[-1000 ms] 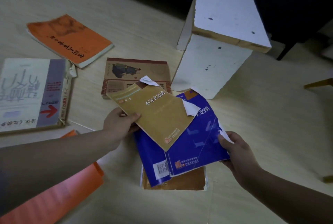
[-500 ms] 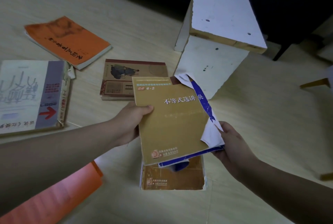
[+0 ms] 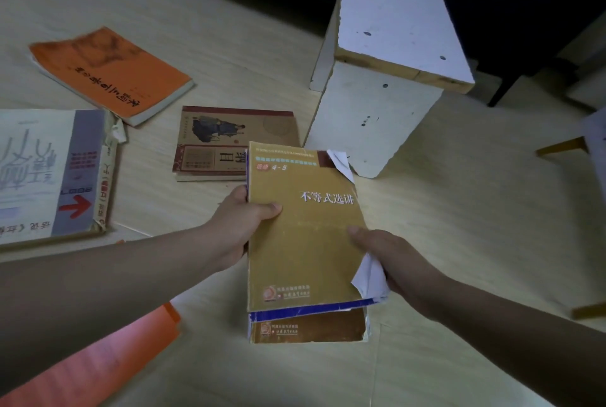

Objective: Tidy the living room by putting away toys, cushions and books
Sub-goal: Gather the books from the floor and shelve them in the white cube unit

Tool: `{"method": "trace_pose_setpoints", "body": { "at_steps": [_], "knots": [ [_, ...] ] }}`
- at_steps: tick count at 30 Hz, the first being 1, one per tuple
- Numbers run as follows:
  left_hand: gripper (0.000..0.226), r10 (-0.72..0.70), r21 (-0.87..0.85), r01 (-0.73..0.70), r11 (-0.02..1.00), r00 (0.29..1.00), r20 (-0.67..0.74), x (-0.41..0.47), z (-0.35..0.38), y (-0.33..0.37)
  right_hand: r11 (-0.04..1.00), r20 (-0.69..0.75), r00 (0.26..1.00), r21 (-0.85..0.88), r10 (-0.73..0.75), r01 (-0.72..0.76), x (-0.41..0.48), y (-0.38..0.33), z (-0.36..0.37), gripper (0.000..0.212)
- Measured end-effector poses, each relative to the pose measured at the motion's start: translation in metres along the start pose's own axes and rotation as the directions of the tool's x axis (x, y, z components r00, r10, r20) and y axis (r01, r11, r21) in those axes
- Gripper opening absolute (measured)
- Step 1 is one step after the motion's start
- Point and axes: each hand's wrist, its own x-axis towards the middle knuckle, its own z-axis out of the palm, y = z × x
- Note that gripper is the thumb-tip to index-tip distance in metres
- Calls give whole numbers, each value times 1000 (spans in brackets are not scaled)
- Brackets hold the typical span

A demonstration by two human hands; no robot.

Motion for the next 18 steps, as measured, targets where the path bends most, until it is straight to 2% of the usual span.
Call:
{"method": "trace_pose_setpoints", "body": {
  "at_steps": [2, 4, 6, 10, 14, 16, 18],
  "knots": [
    [37, 0, 23, 1, 1000, 1000, -5, 1, 5, -7, 989, -25, 1000, -147, -13, 9, 3, 7, 3, 42],
    [39, -5, 46, 5, 999, 1000, 15, 2, 8, -13, 977, -69, 998, -215, -17, 2, 4, 15, 3, 29],
    [38, -12, 57, 10, 998, 999, 44, 5, 8, -20, 964, -101, 994, -266, -32, 4, 9, 24, 0, 24],
    [25, -87, 109, 77, 991, 992, 94, 10, 6, -38, 934, -74, 997, -358, -30, 1, 11, 37, -2, 31],
    [29, -111, 162, 99, 982, 991, 71, 17, 1, -51, 891, -20, 1000, -455, -6, -4, 20, 50, -4, 40],
    [28, -89, 193, 73, 978, 993, 76, 20, -2, -52, 884, 3, 1000, -467, -1, 2, 23, 54, -5, 41],
    [21, -8, 341, -17, 940, 998, 70, 23, -5, -56, 876, 18, 1000, -481, -17, 23, 25, 59, -4, 42]
  ]
}}
